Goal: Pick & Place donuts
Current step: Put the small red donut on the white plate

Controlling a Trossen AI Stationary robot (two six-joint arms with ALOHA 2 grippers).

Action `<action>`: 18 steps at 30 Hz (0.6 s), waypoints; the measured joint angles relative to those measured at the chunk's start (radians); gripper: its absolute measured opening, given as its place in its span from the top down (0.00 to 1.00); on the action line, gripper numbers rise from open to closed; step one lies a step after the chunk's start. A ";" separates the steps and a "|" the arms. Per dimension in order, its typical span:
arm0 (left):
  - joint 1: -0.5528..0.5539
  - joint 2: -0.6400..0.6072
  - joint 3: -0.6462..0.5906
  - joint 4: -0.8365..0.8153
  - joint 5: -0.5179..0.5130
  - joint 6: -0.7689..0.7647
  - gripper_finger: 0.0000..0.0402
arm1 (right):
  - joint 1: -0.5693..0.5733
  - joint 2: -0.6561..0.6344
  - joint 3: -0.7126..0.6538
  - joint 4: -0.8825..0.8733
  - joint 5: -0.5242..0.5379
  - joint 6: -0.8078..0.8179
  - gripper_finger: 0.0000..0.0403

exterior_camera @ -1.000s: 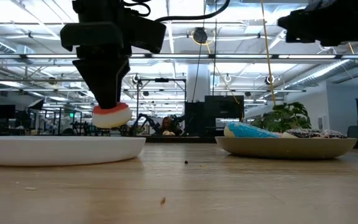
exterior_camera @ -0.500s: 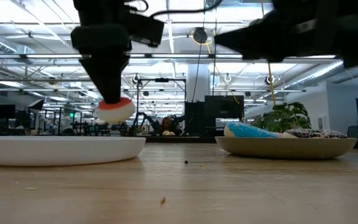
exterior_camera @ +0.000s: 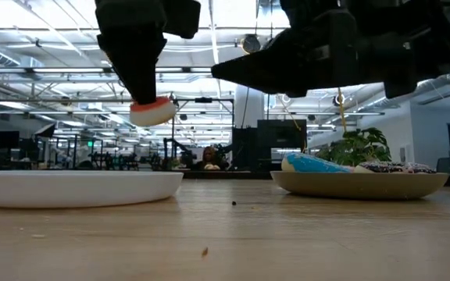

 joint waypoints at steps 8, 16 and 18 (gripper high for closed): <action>-0.013 0.001 -0.063 0.108 0.028 -0.026 0.30 | 0.000 0.029 0.080 -0.131 -0.050 0.012 1.00; -0.012 0.001 -0.063 0.109 0.028 -0.036 0.30 | -0.011 0.117 0.181 -0.142 -0.051 0.007 1.00; -0.015 0.001 -0.063 0.111 0.028 -0.036 0.30 | -0.017 0.133 0.201 -0.170 -0.051 0.006 1.00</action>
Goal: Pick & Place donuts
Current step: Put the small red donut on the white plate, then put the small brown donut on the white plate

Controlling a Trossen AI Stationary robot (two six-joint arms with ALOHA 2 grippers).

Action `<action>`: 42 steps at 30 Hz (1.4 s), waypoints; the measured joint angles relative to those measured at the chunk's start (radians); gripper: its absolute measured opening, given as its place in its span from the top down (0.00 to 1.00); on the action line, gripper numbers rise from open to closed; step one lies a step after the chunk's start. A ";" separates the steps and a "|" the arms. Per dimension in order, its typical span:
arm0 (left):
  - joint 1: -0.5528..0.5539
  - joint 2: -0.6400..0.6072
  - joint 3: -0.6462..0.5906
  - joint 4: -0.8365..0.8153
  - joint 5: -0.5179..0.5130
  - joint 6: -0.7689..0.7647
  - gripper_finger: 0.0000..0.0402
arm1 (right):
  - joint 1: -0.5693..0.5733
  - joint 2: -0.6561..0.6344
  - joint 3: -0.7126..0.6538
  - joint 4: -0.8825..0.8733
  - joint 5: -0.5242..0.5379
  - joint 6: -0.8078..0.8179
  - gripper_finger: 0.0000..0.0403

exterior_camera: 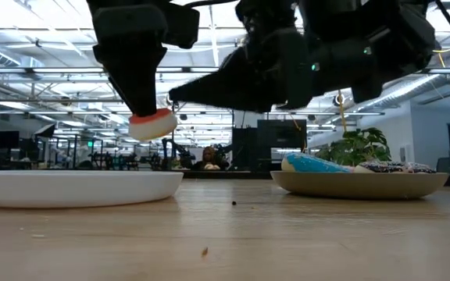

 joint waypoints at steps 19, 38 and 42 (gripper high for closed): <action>-0.019 0.036 0.000 0.051 0.051 -0.006 0.30 | -0.032 0.010 0.019 -0.054 -0.039 0.028 1.00; -0.018 0.067 -0.007 0.032 0.030 -0.018 0.30 | -0.048 0.140 0.114 -0.086 -0.107 0.051 1.00; -0.019 0.067 -0.007 0.026 0.032 -0.013 0.30 | -0.047 0.136 0.114 -0.087 -0.106 0.045 1.00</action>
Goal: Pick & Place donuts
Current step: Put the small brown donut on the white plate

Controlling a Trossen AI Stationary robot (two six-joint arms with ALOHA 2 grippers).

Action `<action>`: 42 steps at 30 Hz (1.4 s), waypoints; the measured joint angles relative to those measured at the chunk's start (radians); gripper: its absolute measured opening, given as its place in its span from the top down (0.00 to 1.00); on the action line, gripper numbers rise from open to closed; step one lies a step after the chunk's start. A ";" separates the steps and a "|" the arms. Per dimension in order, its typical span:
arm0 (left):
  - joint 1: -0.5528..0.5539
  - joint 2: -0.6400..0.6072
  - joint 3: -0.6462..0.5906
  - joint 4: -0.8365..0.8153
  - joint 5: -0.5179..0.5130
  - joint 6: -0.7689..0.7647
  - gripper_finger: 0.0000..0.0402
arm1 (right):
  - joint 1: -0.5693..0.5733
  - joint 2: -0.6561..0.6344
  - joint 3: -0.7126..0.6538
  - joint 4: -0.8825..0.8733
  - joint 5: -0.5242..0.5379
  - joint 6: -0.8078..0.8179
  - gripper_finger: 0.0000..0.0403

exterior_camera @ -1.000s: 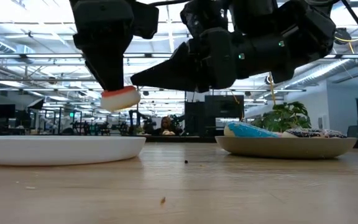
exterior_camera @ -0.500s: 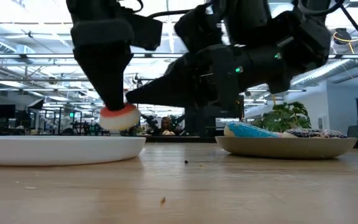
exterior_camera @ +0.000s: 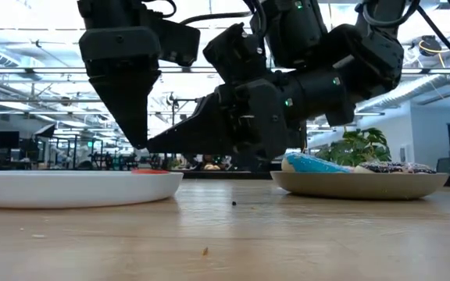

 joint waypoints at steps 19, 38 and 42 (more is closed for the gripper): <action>-0.162 -0.204 0.008 -0.143 -0.130 -0.164 0.30 | 0.068 -0.675 -0.471 -0.015 0.002 -0.076 1.00; -0.225 -0.214 0.007 -0.224 -0.137 -0.247 0.30 | 0.192 -1.481 -0.815 -0.290 0.226 -0.053 1.00; -0.244 -0.214 0.007 -0.220 -0.138 -0.266 0.30 | 0.191 -1.596 -0.850 -0.329 0.236 -0.034 1.00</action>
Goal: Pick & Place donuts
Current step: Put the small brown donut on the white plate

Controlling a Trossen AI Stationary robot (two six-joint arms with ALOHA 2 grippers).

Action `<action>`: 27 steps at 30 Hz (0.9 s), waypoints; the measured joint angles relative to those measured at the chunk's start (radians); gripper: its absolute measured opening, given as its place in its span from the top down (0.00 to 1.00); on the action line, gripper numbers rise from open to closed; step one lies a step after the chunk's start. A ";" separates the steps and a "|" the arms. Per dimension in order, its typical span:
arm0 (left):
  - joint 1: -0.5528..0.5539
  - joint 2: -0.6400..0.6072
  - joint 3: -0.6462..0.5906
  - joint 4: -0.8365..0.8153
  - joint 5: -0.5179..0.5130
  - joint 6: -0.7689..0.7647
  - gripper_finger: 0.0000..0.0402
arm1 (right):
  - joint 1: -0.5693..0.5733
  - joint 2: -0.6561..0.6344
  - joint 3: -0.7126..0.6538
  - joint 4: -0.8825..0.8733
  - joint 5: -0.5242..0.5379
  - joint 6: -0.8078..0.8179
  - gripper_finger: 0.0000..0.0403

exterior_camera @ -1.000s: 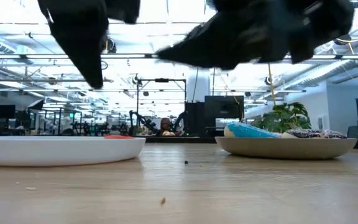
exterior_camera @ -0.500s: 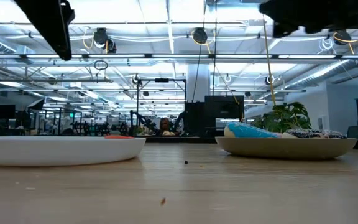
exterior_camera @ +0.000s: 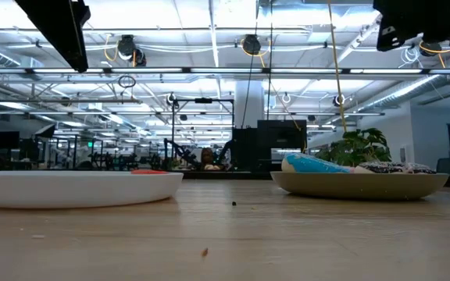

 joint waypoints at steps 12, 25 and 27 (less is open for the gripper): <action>-0.025 0.000 0.000 0.005 0.000 -0.025 0.30 | 0.000 -0.214 -0.002 -0.208 -0.163 0.038 1.00; -0.022 0.000 0.000 0.024 -0.025 -0.008 0.30 | -0.038 -0.372 -0.107 -0.134 -0.184 0.014 1.00; -0.022 0.000 0.000 0.052 -0.025 0.004 0.30 | -0.041 -0.381 -0.109 -0.132 -0.184 0.008 1.00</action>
